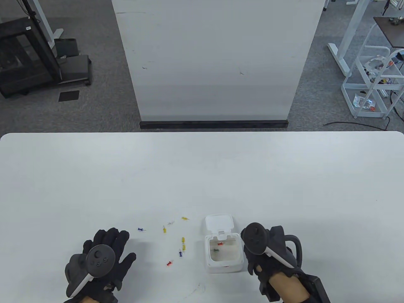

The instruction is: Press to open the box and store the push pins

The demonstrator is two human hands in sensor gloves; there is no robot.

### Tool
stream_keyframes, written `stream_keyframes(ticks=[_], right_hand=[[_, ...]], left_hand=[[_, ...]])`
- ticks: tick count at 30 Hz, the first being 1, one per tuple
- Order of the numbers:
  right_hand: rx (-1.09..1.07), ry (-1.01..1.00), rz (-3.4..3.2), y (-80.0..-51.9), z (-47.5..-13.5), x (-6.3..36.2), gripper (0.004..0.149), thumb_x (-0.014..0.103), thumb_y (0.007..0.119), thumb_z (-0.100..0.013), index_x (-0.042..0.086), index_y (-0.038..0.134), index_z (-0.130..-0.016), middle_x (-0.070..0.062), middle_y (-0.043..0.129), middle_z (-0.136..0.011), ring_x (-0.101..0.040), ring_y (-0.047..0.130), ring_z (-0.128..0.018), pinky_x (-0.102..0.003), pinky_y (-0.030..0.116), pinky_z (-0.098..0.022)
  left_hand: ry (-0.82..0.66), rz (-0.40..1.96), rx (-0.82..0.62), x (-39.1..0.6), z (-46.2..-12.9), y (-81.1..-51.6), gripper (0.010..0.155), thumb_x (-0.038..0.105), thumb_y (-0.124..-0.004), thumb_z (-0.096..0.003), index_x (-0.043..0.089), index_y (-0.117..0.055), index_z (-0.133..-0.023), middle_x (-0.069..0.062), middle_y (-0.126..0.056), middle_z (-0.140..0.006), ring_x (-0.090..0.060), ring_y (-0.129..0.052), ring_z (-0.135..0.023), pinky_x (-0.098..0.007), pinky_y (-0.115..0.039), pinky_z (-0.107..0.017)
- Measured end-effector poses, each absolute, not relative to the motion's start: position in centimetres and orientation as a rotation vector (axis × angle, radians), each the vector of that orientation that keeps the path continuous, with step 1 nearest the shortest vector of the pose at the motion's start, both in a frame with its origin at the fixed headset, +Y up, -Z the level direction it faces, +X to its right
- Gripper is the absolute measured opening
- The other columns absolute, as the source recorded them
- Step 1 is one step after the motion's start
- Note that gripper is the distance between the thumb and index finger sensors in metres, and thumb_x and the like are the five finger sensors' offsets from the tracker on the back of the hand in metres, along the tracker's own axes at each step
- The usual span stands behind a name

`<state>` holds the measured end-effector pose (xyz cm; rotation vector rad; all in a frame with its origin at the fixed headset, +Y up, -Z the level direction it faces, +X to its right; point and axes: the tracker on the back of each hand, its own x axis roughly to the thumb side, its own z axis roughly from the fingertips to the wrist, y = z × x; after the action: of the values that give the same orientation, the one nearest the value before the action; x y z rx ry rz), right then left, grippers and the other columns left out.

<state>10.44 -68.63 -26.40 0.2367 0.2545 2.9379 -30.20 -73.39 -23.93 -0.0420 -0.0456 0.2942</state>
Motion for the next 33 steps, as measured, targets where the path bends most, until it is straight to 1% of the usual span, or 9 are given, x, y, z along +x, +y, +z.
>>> stream_keyframes(ticks=[3, 9, 16, 27, 33], right_hand=[[0.297, 0.266, 2.95, -68.7, -26.4, 8.1, 0.045, 0.031, 0.085, -0.047, 0.024, 0.068, -0.088, -0.003, 0.081, -0.083, -0.032, 0.087, -0.07, -0.054, 0.07, -0.063], [0.371, 0.306, 2.989, -69.4, -26.5, 5.4, 0.045, 0.031, 0.084, -0.047, 0.025, 0.067, -0.088, -0.003, 0.081, -0.084, -0.033, 0.086, -0.071, -0.055, 0.069, -0.064], [0.41, 0.299, 3.092, -70.6, -26.1, 4.1, 0.044, 0.031, 0.084, -0.048, 0.025, 0.067, -0.088, -0.004, 0.08, -0.084, -0.033, 0.085, -0.071, -0.055, 0.068, -0.064], [0.435, 0.374, 3.121, -71.7, -26.4, 3.0, 0.044, 0.033, 0.084, -0.047, 0.025, 0.068, -0.088, -0.004, 0.08, -0.084, -0.034, 0.084, -0.072, -0.055, 0.067, -0.065], [0.442, 0.352, 3.097, -71.5, -26.4, 3.3, 0.044, 0.034, 0.084, -0.047, 0.025, 0.07, -0.088, -0.004, 0.081, -0.084, -0.034, 0.085, -0.072, -0.055, 0.067, -0.065]], left_hand=[[-0.047, 0.297, -0.042, -30.2, -23.9, -73.4, 0.072, 0.059, -0.07, -0.0452, 0.031, -0.047, -0.108, -0.007, -0.042, -0.119, -0.044, -0.033, -0.11, -0.069, -0.026, -0.076], [-0.051, 0.301, -0.039, -30.2, -23.9, -73.3, 0.072, 0.059, -0.07, -0.0451, 0.031, -0.048, -0.108, -0.007, -0.042, -0.119, -0.044, -0.033, -0.11, -0.069, -0.026, -0.076], [-0.054, 0.304, -0.039, -30.2, -23.9, -73.3, 0.072, 0.059, -0.07, -0.0452, 0.031, -0.048, -0.108, -0.007, -0.042, -0.119, -0.044, -0.033, -0.11, -0.07, -0.026, -0.076], [-0.055, 0.305, -0.039, -30.2, -23.9, -73.3, 0.072, 0.059, -0.07, -0.0452, 0.031, -0.048, -0.108, -0.007, -0.042, -0.119, -0.044, -0.033, -0.11, -0.07, -0.026, -0.076], [-0.055, 0.307, -0.04, -30.2, -23.9, -73.3, 0.072, 0.059, -0.07, -0.0451, 0.031, -0.048, -0.108, -0.007, -0.042, -0.119, -0.044, -0.033, -0.11, -0.069, -0.026, -0.076]])
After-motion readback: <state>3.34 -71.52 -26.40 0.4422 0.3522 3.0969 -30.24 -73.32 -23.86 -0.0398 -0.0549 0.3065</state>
